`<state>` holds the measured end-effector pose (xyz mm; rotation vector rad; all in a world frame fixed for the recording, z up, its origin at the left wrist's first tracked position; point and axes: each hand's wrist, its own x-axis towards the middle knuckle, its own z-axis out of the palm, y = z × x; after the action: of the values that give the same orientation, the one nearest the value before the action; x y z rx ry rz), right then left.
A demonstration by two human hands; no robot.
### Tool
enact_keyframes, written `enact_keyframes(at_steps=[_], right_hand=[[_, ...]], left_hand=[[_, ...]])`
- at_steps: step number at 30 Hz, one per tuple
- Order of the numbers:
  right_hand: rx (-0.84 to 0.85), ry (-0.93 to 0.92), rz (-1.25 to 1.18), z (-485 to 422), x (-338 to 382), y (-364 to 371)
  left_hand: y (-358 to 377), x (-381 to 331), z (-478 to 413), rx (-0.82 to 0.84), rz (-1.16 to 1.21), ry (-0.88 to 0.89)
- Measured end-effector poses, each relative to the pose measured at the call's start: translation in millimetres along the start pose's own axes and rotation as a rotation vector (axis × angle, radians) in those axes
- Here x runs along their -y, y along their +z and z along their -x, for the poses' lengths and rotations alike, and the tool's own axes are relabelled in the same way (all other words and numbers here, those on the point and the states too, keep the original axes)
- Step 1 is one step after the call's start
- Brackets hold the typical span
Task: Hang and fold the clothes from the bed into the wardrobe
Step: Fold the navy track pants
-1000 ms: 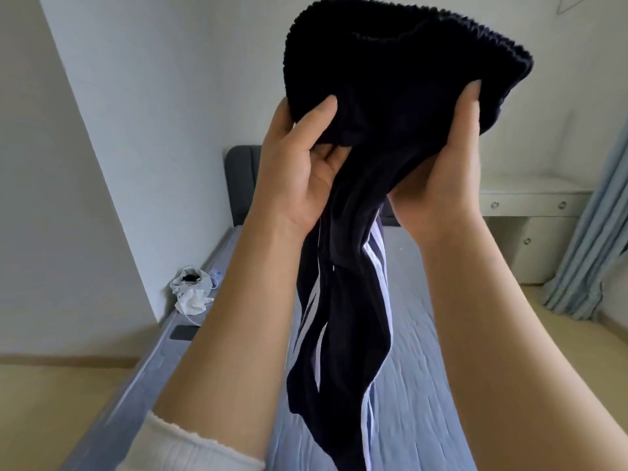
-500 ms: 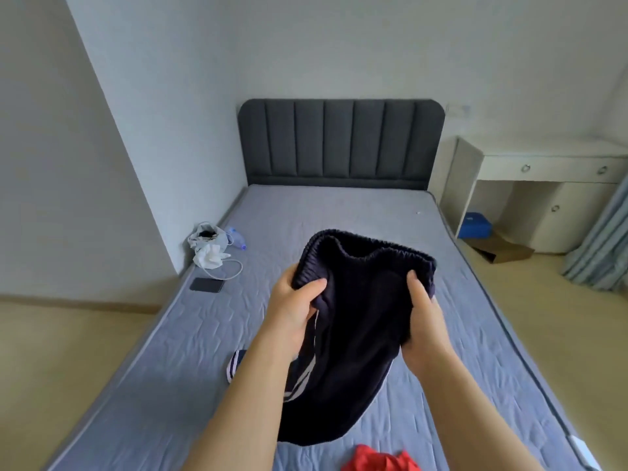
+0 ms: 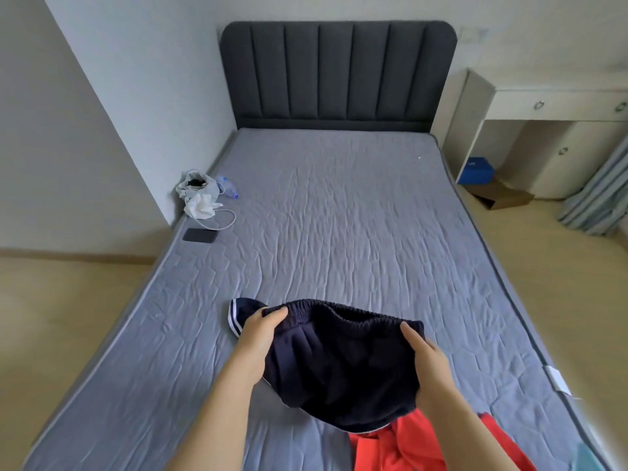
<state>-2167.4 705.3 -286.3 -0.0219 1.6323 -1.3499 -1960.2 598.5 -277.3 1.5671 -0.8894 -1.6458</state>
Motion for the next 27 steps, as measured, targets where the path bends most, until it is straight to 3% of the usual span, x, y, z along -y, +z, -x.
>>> enact_keyframes(at_steps=[3,5,7,11,13,17,22,27], right_hand=[[0.159,0.167,-0.108,-1,14,-10],[0.234,0.218,-0.129,-1,19,-11],[0.205,0.220,-0.106,-2,17,-9],[0.108,0.130,-0.069,-2,18,-8],[0.088,0.105,-0.023,-2,22,-10],[0.028,0.027,0.046,0,18,-1],[-0.007,-0.013,0.046,4,9,14],[0.096,-0.076,0.144,18,3,35]], left_hand=[[-19,-20,2,0.137,0.196,-0.092],[-25,-27,5,0.199,0.178,-0.176],[-24,-27,11,0.218,0.139,-0.213],[-22,-33,22,0.299,0.005,-0.118],[-22,-35,19,0.236,-0.054,-0.134],[-13,-24,11,0.050,0.054,-0.185],[12,-7,19,-0.098,0.076,0.000],[43,2,41,-0.015,-0.192,0.195]])
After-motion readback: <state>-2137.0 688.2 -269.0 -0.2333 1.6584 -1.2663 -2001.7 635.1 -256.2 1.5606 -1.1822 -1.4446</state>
